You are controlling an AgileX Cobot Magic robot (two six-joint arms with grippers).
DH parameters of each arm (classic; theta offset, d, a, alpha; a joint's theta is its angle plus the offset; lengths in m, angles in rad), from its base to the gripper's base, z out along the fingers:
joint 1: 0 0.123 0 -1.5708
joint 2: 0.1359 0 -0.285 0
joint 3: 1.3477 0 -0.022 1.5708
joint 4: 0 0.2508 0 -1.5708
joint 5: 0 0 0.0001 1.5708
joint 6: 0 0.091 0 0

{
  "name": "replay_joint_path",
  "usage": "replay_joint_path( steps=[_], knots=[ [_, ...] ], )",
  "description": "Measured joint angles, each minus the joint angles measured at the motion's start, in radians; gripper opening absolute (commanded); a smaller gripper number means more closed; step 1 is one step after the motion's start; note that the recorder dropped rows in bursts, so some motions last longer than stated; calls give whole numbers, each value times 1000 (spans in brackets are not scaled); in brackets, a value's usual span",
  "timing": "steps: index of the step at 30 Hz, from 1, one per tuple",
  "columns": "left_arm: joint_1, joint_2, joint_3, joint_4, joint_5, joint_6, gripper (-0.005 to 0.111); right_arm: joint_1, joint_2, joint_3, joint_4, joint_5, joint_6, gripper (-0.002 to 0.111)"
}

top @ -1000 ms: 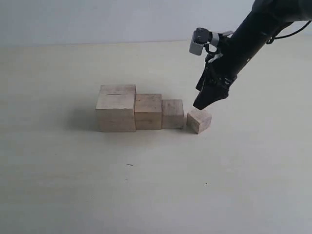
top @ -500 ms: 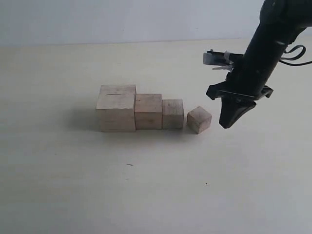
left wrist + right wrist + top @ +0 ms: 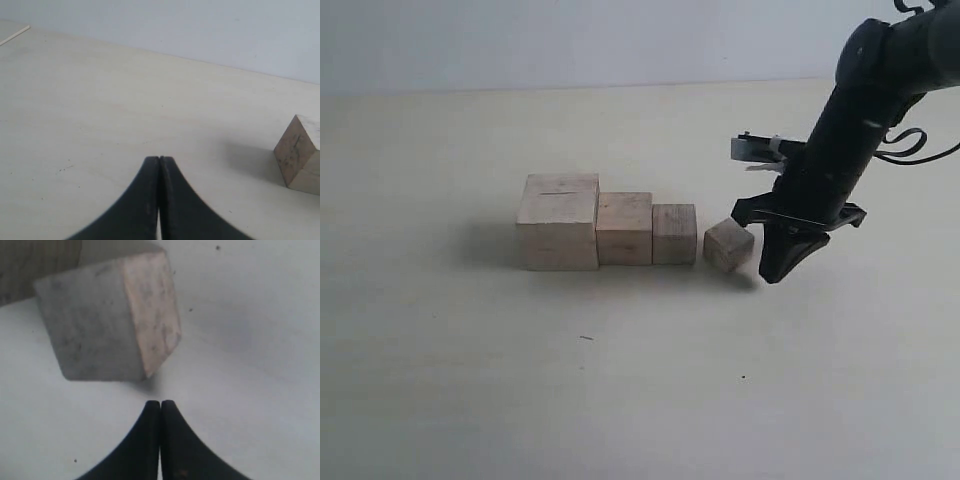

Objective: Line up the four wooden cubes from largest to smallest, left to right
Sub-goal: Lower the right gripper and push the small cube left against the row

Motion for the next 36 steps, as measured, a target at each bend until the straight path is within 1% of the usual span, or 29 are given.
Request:
replay_joint_path(
  steps=[11,18,27,36],
  knots=[
    [0,0,0,0,0,0,0,0,4,0,23,-129,0,0],
    [0,0,0,0,0,0,0,0,4,0,65,-176,-35,0],
    [0,0,0,0,0,0,0,0,4,0,76,-220,-52,0],
    [0,0,0,0,0,0,0,0,6,0,182,-242,-141,0]
  ],
)
